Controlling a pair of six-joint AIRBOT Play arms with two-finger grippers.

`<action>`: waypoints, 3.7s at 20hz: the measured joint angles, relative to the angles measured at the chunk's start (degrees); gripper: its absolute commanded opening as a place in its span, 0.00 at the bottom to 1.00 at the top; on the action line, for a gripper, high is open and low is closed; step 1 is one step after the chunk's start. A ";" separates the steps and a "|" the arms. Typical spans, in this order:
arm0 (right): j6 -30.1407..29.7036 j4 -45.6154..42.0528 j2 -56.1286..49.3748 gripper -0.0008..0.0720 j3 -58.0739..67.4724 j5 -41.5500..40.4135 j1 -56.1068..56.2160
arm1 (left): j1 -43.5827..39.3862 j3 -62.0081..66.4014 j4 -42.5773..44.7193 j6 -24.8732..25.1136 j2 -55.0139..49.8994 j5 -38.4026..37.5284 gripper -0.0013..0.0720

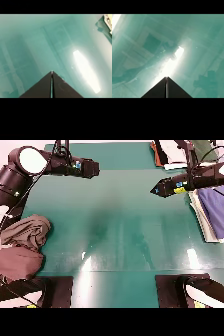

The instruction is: Fold the shirts.

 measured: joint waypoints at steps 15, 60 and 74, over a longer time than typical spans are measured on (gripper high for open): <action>0.07 -0.13 0.00 0.04 0.00 0.02 0.20 | 0.02 0.04 0.26 0.02 0.00 1.22 0.05; 2.10 -0.50 5.05 0.04 16.02 -5.01 -1.84 | 5.97 4.15 25.51 3.52 20.20 -17.44 0.05; 3.37 -0.46 5.35 0.04 26.62 1.38 -17.14 | -22.67 15.32 20.31 7.80 -8.13 -7.98 0.69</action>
